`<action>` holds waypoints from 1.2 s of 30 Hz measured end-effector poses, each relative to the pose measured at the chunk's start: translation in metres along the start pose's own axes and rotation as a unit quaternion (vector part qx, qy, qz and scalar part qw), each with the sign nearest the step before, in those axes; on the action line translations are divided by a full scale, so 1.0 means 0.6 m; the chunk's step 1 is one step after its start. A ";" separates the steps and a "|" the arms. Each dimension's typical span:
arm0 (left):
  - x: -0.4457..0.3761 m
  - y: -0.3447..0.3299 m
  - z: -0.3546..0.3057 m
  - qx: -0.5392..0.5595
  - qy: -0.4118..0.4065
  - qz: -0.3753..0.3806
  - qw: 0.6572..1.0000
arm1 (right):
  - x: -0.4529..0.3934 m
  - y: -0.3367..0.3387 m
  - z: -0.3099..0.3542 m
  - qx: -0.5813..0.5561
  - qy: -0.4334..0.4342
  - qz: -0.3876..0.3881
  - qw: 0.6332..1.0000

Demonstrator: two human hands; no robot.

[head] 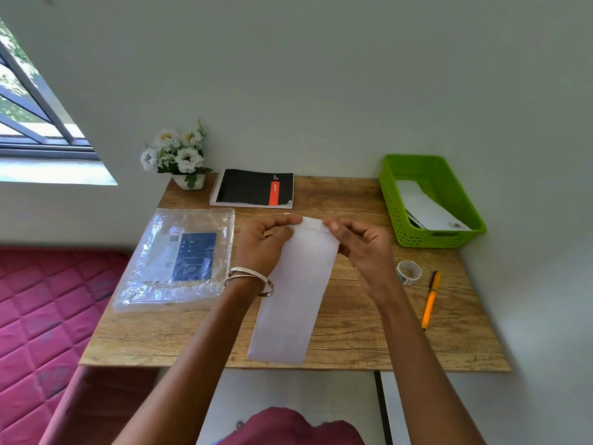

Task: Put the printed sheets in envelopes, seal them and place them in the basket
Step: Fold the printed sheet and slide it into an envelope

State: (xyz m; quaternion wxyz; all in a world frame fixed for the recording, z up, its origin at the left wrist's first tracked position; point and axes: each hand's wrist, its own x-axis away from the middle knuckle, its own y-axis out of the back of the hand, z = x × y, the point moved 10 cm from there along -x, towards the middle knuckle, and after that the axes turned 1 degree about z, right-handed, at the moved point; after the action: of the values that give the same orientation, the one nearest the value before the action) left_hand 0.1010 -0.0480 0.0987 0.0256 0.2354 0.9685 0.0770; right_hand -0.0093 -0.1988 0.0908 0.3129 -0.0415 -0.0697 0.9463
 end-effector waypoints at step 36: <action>-0.042 0.057 0.031 0.094 0.084 0.084 0.988 | -0.001 0.130 -0.101 0.105 -0.116 -0.193 0.969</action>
State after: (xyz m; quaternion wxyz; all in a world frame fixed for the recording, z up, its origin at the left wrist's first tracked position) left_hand 0.1404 -0.0271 0.0864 -0.0846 0.3098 0.9470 0.0067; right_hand -0.0468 -0.2547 0.0187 0.4822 0.1159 -0.0126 0.8683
